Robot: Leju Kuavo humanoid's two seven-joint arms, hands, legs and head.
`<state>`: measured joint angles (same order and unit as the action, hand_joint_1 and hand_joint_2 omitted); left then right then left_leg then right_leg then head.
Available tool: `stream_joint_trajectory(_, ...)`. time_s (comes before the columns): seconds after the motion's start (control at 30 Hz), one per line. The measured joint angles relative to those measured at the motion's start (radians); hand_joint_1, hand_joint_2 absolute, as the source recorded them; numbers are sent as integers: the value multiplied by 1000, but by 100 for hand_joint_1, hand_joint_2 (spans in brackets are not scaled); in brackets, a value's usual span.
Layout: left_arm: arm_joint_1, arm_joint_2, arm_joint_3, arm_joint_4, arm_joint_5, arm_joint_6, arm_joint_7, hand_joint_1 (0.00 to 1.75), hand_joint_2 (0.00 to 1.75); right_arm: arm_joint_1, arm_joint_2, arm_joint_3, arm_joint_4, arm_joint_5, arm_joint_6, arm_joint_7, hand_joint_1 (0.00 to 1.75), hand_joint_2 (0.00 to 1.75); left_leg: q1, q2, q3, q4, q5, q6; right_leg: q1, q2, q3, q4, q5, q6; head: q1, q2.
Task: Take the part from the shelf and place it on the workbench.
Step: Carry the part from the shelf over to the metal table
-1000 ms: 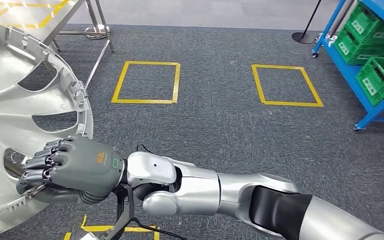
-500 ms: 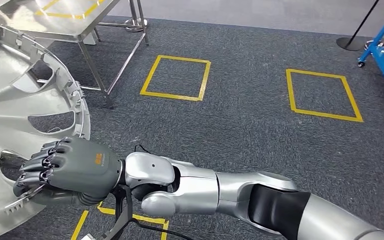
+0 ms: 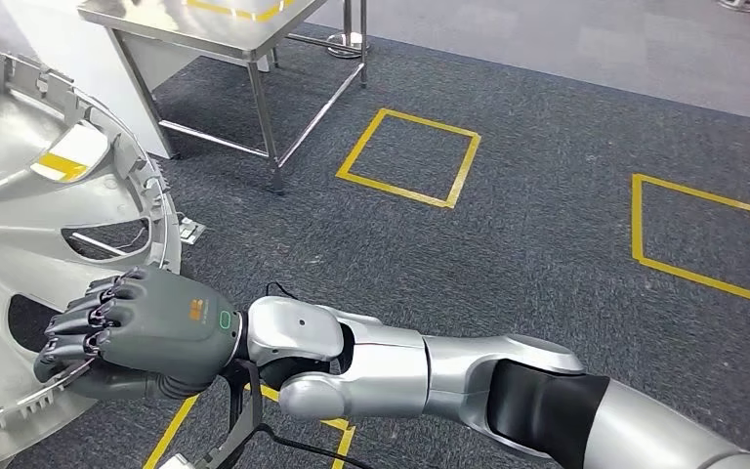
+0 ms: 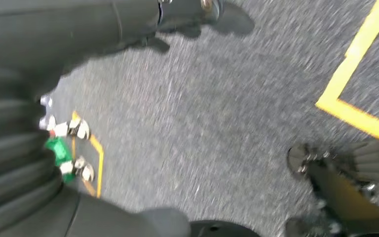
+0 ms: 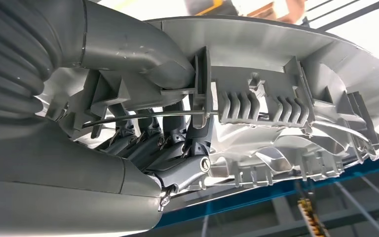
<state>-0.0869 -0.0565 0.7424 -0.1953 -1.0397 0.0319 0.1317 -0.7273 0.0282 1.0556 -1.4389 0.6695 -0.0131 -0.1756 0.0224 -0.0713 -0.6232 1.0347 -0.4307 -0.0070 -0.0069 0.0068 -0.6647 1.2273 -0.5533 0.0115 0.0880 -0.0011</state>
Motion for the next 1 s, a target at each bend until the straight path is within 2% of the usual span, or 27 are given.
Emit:
stream_joint_trajectory(0.07,-2,0,0,0,-7,-1,5,0,175,-3,0,0,0,0,0,-1,175,175,3,-27,-5,1,5,-11,-5,49,64,-132,50,-3,0,0)
stream_joint_trajectory(0.1,-3,0,0,0,-10,-1,7,0,175,-5,0,0,0,0,0,-1,175,175,4,-38,-9,1,8,-18,-6,67,80,-169,60,-6,0,0)
stream_joint_trajectory(0.13,-3,1,0,0,-13,-1,10,0,175,-6,0,1,0,0,0,-1,175,175,5,-48,-13,-1,12,-26,-4,76,84,-182,61,-9,0,0)
stream_joint_trajectory(0.2,-1,2,0,0,-19,-2,17,0,175,-7,0,1,0,-2,-1,-1,175,175,9,-66,-19,-9,20,-42,-1,52,83,-187,68,-21,1,0)
stream_joint_trajectory(0.23,0,3,0,1,-21,-2,20,0,175,-7,1,1,0,-3,-2,0,175,175,8,-56,-25,-4,17,-47,-2,39,84,-192,72,-29,-1,0)
stream_joint_trajectory(0.27,0,3,0,1,-23,-2,23,0,175,-8,1,1,0,-5,-3,-1,175,175,6,-34,-36,16,3,-50,-4,25,85,-197,76,-38,-4,0)
stream_joint_trajectory(0.33,-1,3,0,1,-26,-2,25,0,175,-9,2,1,0,-6,-5,-2,175,175,0,28,-83,119,-57,-53,-1,-3,85,-201,79,-48,-11,0)
stream_joint_trajectory(0.37,-2,3,0,1,-28,-2,25,0,175,-9,2,2,0,-6,-6,-2,175,175,0,47,-111,185,-88,-54,2,-18,84,-200,79,-51,-12,0)
stream_joint_trajectory(0.4,-1,3,0,1,-29,-2,26,0,175,-9,2,3,0,-6,-6,-3,175,175,0,56,-132,238,-107,-54,4,-32,83,-199,78,-52,-12,0)
stream_joint_trajectory(0.43,-1,4,0,2,-30,-2,26,0,175,-9,2,4,1,-7,-6,-3,175,175,0,60,-136,258,-109,-55,6,-46,82,-198,77,-53,-12,0)
stream_joint_trajectory(0.47,0,4,0,2,-31,-2,27,0,175,-9,2,5,1,-8,-6,-2,175,175,0,64,-122,242,-95,-54,7,-60,81,-196,76,-53,-12,0)
stream_joint_trajectory(0.5,1,5,0,1,-31,-2,28,0,175,-9,2,6,1,-8,-6,-2,175,175,0,72,-90,191,-69,-52,8,-73,81,-194,75,-53,-12,0)
stream_joint_trajectory(0.57,0,7,0,1,-32,-2,29,0,175,-11,2,6,2,-9,-7,-2,175,175,-6,117,-17,64,-31,-44,12,-96,82,-189,69,-47,-12,0)
stream_joint_trajectory(0.6,-2,8,0,0,-32,-2,29,0,175,-12,2,6,2,-10,-7,-3,175,175,-9,134,5,24,-23,-36,16,-105,82,-187,68,-43,-11,0)
stream_joint_trajectory(0.63,-2,8,0,0,-32,-2,29,0,175,-12,2,6,2,-10,-8,-3,175,175,-13,143,13,6,-23,-29,19,-115,82,-186,67,-38,-10,0)
stream_joint_trajectory(0.7,-1,8,0,0,-31,-2,29,0,175,-13,2,7,2,-11,-8,-3,175,175,-14,122,10,5,-17,-16,21,-134,84,-188,66,-29,-9,0)
stream_joint_trajectory(0.73,0,7,0,1,-31,-2,29,0,175,-14,2,7,2,-12,-9,-3,175,175,-12,111,9,2,-14,-10,19,-130,85,-184,61,-24,-9,0)
stream_joint_trajectory(0.8,0,6,0,1,-29,-2,30,0,175,-18,2,7,2,-12,-9,-2,175,175,-4,89,8,-3,-7,0,13,-73,70,-143,32,-10,-7,0)
stream_joint_trajectory(0.83,-1,6,0,1,-27,-2,30,0,175,-19,1,7,2,-12,-9,-2,175,175,-2,78,5,-3,-4,3,9,-37,50,-96,5,-4,-5,0)
stream_joint_trajectory(0.87,-2,7,0,0,-25,-2,30,0,175,-19,1,7,2,-12,-9,-3,175,175,-1,67,2,-3,-2,5,7,-14,22,-36,-24,-1,-4,0)
stream_joint_trajectory(0.9,-2,7,0,0,-24,-2,30,0,175,-18,0,7,2,-12,-9,-3,175,175,0,54,0,-3,-1,6,6,-7,-6,21,-46,1,-2,0)
stream_joint_trajectory(0.93,-2,6,0,1,-23,-2,30,0,175,-17,-1,8,3,-12,-9,-3,175,175,0,40,-3,-2,1,5,6,-6,-26,58,-53,1,0,0)
stream_joint_trajectory(0.97,-1,6,0,1,-22,-2,30,0,175,-16,-2,8,4,-12,-10,-2,175,175,0,26,-5,-2,3,3,5,-5,-28,59,-40,1,0,0)
stream_joint_trajectory(1.0,0,6,0,1,-21,-2,30,0,175,-15,-3,8,5,-12,-10,-2,175,175,1,11,-6,-1,4,1,4,-2,-12,24,-12,-1,0,0)
